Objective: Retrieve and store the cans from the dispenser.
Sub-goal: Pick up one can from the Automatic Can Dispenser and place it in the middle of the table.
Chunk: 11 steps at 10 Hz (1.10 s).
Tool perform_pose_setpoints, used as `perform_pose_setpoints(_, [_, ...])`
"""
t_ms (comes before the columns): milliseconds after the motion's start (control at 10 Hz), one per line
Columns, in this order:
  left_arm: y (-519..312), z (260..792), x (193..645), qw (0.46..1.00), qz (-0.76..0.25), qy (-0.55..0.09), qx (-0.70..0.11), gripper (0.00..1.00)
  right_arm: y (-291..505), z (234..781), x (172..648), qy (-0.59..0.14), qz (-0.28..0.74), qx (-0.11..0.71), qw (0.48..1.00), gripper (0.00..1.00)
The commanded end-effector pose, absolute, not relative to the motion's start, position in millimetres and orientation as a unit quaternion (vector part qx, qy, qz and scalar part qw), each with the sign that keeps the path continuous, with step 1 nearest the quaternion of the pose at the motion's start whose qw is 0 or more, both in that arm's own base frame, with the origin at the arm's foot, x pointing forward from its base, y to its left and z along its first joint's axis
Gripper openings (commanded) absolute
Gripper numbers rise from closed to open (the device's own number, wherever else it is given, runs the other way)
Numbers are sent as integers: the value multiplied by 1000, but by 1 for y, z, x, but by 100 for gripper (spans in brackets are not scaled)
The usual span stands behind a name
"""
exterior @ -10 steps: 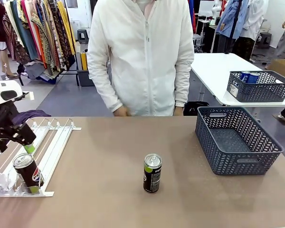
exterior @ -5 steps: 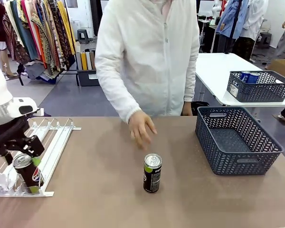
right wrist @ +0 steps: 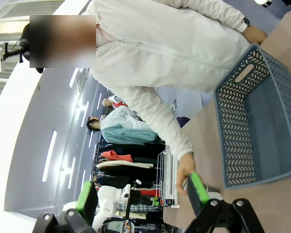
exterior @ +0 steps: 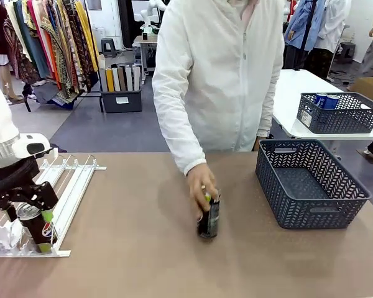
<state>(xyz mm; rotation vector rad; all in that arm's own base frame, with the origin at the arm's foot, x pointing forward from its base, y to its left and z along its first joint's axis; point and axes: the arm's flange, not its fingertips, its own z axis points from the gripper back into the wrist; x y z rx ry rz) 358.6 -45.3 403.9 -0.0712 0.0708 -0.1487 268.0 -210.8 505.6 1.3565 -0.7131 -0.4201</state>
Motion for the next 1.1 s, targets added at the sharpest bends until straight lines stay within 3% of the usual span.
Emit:
perform_pose_setpoints(0, [-40, 379, 321, 996, -70, 39, -50, 9, -209, 509, 271, -332, -184, 615, 692, 100])
perform_pose_setpoints(100, [-39, 379, 321, 996, -69, 38, -50, 0, -209, 509, 271, -332, -184, 615, 692, 100])
perform_pose_setpoints(700, [-42, 390, 320, 996, -80, 18, -45, 0, -209, 509, 271, -332, -184, 615, 692, 100])
perform_pose_setpoints(1000, [-51, 490, 305, 987, -124, -76, -66, 0, -209, 509, 271, -332, -184, 615, 692, 100])
